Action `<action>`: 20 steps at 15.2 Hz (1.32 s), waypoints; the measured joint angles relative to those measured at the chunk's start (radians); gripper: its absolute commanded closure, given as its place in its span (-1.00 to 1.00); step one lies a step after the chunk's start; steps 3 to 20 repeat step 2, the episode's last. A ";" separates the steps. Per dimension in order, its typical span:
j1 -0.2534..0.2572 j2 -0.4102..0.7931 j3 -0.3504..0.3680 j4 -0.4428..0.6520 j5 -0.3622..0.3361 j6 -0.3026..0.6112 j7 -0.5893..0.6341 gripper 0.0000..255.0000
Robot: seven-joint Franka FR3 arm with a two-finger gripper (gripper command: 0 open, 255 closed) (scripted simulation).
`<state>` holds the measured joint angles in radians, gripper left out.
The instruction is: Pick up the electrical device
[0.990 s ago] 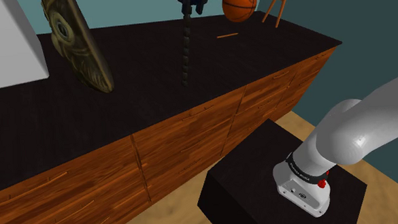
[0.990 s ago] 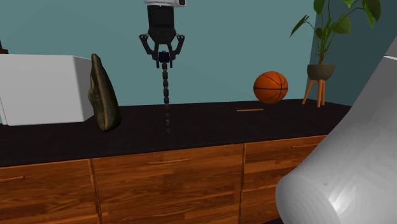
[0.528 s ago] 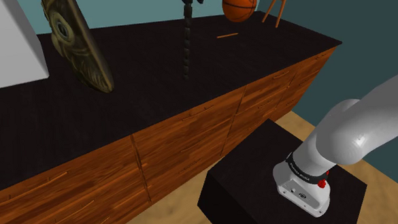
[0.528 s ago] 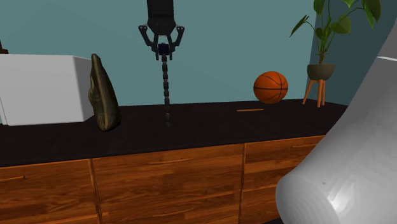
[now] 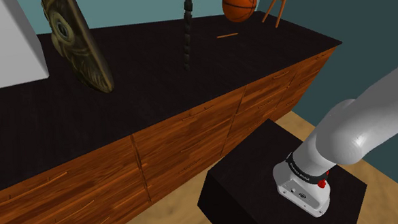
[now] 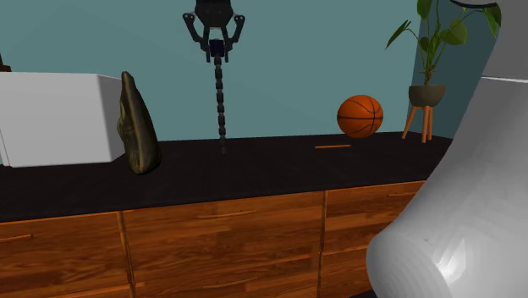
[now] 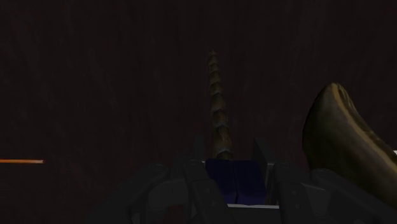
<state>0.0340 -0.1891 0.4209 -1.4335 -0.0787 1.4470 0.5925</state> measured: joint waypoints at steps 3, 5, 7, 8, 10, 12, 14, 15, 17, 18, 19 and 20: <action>0.000 0.019 0.005 0.047 -0.008 -0.030 0.001 1.00; 0.000 0.019 0.005 0.047 -0.008 -0.030 0.001 1.00; 0.000 0.019 0.005 0.047 -0.008 -0.030 0.001 1.00; 0.000 0.019 0.005 0.047 -0.008 -0.030 0.001 1.00; 0.000 0.019 0.005 0.047 -0.008 -0.030 0.001 1.00; 0.000 0.019 0.005 0.047 -0.008 -0.030 0.001 1.00; 0.000 0.019 0.005 0.047 -0.008 -0.030 0.001 1.00; 0.000 0.019 0.005 0.047 -0.008 -0.030 0.001 1.00; 0.000 0.019 0.005 0.047 -0.008 -0.030 0.001 1.00; 0.000 0.019 0.005 0.047 -0.008 -0.030 0.001 1.00; 0.000 0.019 0.005 0.047 -0.008 -0.030 0.001 1.00; 0.000 0.019 0.005 0.047 -0.008 -0.030 0.001 1.00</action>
